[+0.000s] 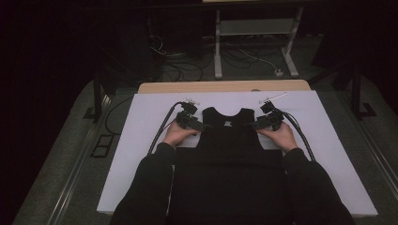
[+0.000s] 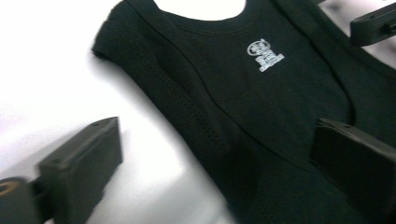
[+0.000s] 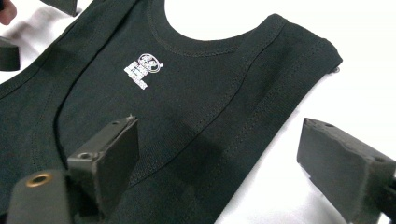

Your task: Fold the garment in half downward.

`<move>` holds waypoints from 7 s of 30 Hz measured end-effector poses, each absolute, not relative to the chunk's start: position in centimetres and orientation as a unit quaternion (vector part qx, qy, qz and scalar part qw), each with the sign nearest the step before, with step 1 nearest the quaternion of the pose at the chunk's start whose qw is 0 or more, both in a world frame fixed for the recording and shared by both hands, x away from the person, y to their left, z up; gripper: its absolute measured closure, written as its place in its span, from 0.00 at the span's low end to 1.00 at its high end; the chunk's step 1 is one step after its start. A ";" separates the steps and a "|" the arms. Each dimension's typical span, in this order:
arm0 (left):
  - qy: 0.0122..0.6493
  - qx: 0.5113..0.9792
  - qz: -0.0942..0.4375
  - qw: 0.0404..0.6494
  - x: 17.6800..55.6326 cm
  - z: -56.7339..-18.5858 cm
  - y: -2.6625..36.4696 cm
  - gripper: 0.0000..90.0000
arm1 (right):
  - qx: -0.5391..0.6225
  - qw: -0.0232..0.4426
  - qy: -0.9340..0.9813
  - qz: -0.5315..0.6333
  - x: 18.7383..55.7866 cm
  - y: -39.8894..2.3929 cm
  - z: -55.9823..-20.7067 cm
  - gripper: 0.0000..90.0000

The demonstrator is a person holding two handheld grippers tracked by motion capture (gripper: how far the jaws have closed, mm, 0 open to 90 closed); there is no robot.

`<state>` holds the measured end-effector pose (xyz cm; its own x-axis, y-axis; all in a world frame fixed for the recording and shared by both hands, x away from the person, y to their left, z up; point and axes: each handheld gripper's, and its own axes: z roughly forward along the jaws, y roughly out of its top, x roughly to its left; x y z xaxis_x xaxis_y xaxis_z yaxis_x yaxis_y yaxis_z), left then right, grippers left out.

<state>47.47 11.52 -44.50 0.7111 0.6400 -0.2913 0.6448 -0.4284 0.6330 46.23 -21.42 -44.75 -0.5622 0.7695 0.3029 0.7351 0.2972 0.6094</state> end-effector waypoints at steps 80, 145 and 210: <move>0.390 0.803 0.013 0.450 43.1 -40.8 11.6 0.93 | 0.476 0.026 0.747 0.463 40.5 -22.1 -40.8 0.94; 0.355 0.805 0.011 0.475 34.4 -37.5 13.0 0.93 | 0.443 0.016 0.737 0.510 32.9 -23.0 -37.6 0.94; 0.330 0.859 -0.040 0.389 28.2 -41.4 12.9 0.93 | 0.432 -0.068 0.794 0.422 26.8 -22.2 -42.0 0.94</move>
